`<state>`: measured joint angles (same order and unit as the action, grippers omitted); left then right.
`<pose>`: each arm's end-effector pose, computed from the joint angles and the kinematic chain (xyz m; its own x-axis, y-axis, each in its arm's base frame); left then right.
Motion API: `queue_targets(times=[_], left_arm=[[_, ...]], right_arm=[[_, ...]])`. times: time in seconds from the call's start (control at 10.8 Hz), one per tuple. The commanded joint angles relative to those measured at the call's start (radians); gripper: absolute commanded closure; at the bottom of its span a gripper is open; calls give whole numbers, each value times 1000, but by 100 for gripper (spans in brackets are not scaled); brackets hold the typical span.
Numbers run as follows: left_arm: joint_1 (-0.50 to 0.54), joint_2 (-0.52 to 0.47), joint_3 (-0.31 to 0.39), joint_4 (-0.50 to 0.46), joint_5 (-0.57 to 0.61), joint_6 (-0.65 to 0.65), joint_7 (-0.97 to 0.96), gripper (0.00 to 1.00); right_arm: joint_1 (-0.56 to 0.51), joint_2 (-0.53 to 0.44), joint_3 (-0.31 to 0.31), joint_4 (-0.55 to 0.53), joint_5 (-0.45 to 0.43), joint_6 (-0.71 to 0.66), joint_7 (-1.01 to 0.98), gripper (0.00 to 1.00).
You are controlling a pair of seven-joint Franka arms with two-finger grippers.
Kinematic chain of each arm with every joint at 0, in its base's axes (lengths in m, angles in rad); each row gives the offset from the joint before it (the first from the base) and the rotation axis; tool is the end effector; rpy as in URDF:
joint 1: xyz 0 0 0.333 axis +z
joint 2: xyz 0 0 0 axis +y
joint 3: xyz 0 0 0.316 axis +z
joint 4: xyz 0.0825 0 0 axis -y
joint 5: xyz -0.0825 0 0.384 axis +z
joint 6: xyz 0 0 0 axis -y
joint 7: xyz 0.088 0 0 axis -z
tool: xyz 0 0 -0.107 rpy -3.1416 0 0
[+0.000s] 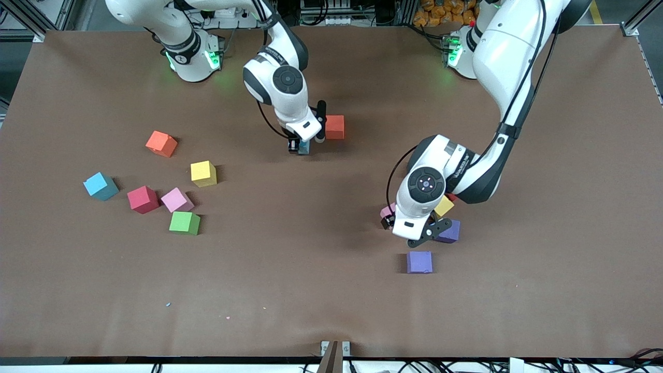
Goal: Arrange 11 blocks into digit 3
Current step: 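Set the cyan cube beside orange with the right gripper while the left grasps pink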
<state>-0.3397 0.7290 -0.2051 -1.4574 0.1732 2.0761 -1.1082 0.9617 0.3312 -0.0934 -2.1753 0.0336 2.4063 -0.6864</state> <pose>0.6243 -0.3386 0.2510 0.8681 0.4950 -0.0356 0.4908 -0.8670 -0.0865 0.3567 0.4212 0.2303 0.0362 0.9959 -0.0825 0.9977 -0.0408 -0.0542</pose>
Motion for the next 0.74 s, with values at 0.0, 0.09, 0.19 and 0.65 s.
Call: queue_targets(times=[0.0, 0.09, 0.19, 0.65], left_arm=[[-10, 32, -2, 29, 12, 12, -51, 0], [-13, 41, -2, 26, 11, 36, -82, 0], [-18, 52, -2, 25, 14, 41, -99, 0], [-27, 70, -5, 3, 11, 81, -113, 26]], right_arm=[[75, -43, -9, -55, 2, 25, 103, 79], [101, -40, -9, -55, 0, 27, 129, 79], [112, -35, -11, -55, -1, 33, 137, 79], [164, 6, -12, -52, -6, 85, 191, 79]])
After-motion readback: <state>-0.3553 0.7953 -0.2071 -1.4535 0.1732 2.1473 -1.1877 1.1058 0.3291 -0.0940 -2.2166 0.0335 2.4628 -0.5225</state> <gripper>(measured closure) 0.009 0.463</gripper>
